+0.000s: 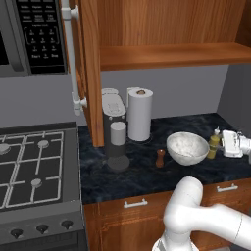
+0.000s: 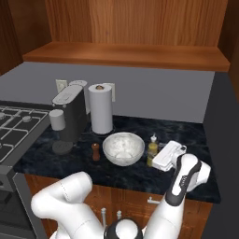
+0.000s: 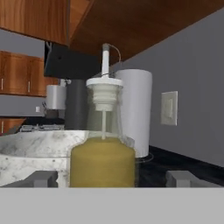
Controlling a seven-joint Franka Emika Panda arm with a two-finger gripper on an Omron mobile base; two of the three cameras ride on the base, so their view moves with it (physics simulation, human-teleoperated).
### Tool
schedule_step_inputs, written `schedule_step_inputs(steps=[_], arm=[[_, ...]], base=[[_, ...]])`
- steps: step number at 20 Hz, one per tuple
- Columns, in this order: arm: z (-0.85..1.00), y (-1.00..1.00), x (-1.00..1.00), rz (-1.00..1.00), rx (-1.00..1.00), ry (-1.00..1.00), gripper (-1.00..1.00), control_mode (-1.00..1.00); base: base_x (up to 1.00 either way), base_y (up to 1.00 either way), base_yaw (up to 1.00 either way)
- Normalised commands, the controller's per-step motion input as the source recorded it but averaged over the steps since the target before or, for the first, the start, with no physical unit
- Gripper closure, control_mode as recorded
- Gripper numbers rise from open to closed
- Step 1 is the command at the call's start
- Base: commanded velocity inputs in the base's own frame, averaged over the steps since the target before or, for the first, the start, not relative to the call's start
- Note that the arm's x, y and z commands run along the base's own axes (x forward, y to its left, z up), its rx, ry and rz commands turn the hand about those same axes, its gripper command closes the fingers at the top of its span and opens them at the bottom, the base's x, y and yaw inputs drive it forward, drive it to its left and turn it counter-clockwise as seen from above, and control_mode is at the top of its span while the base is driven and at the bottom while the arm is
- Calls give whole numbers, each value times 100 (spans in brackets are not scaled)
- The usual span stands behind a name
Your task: Retrieve the bottle and the shaker from the cabinet and place them next to the mixing bowl on the counter. Then add garlic from the fridge to the mixing bowl.
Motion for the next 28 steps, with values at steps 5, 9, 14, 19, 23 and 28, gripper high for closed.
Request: schedule_step_inputs(steps=[5,9,14,19,23,28], arm=[[7,-11,-18,-7,-8,0,-100,-100],[0,0,-37,-10,-22,0,-100,-100],[12,0,-43,-10,-30,1,-100,-100],[22,0,-40,-10,-41,4,-100,-100],[19,0,-32,-10,-50,7,-100,-100],[25,-1,-15,-9,-49,15,-100,-100]], base=[[0,0,0],[0,0,0],[0,0,0],[0,0,0],[0,0,0],[0,0,0]])
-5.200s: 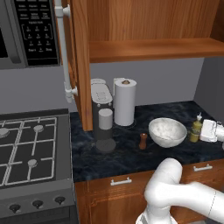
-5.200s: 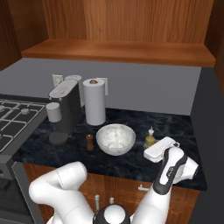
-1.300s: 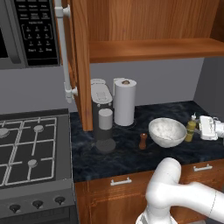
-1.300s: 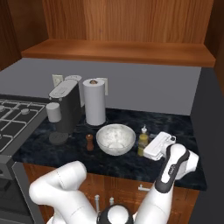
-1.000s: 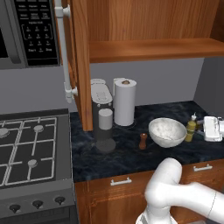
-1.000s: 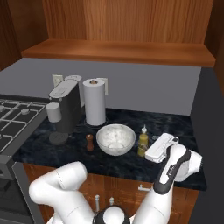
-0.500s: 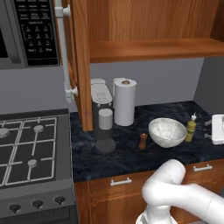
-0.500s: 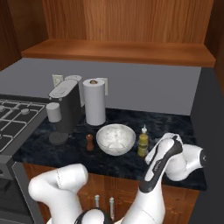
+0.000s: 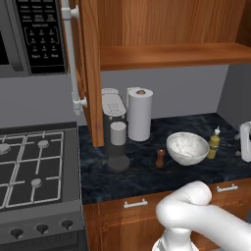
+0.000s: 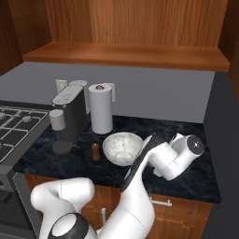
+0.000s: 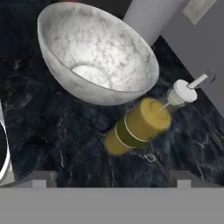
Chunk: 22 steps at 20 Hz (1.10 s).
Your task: Retrieve the bottle and the shaker from the cabinet and place them next to the mixing bowl on the counter. Then add garlic from the fridge to the mixing bowl.
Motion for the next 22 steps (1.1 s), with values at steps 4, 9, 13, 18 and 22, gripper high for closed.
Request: schedule_step_inputs(steps=[4,9,13,18,22], arm=[[42,-6,-1,-8,-45,26,-100,-100],[38,0,3,-8,-41,39,-100,-100],[23,3,14,12,-30,22,-100,-100],[24,3,12,54,-26,11,-100,-100],[33,3,-33,37,-3,6,-100,-100]], base=[[0,0,0],[0,0,0],[0,0,0],[0,0,0],[0,0,0]])
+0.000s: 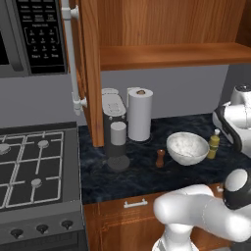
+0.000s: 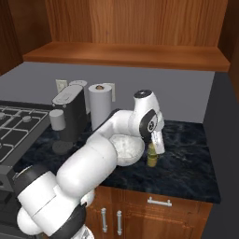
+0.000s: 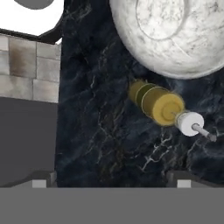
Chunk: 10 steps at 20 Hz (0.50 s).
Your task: Retrieve the bottle and the shaker from the cabinet and place them next to the mixing bowl on the counter. Then add garlic from the fridge to the mixing bowl.
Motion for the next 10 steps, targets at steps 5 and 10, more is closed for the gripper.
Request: schedule_step_inputs(steps=[5,10], arm=[[12,43,-74,48,-1,0,-100,-100],[20,70,-7,83,-4,18,-100,-100]], base=[[0,0,0],[0,0,0]])
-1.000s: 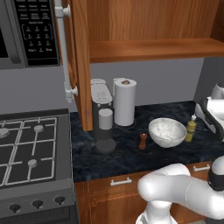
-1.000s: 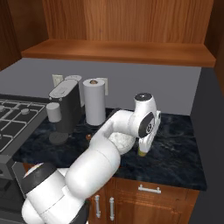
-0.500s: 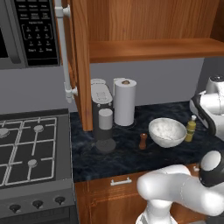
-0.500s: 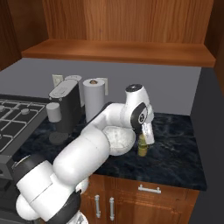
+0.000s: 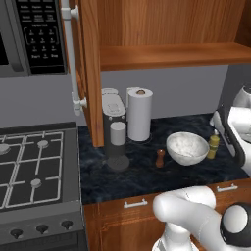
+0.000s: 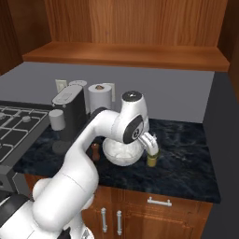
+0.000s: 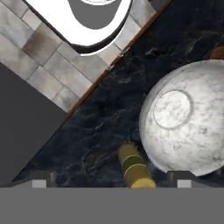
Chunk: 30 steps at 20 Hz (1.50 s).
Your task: Retrieve the bottle and the shaker from the cabinet and place them next to the mixing bowl on the counter. Then add garlic from the fridge to the mixing bowl.
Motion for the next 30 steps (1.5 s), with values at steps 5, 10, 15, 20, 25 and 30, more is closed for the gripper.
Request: schedule_step_inputs(steps=[5,10,15,20,25,30], arm=[[0,70,-21,78,-4,16,-100,-100],[0,48,-56,50,-12,23,-100,-100],[0,18,-35,8,-20,20,-100,-100],[0,13,-39,-17,-8,1,-100,-100],[0,7,-22,-12,8,-14,-100,-100],[-11,0,-5,-3,11,-9,-100,-100]], base=[[0,0,0],[0,0,0],[0,0,0],[0,0,0],[0,0,0],[0,0,0]])
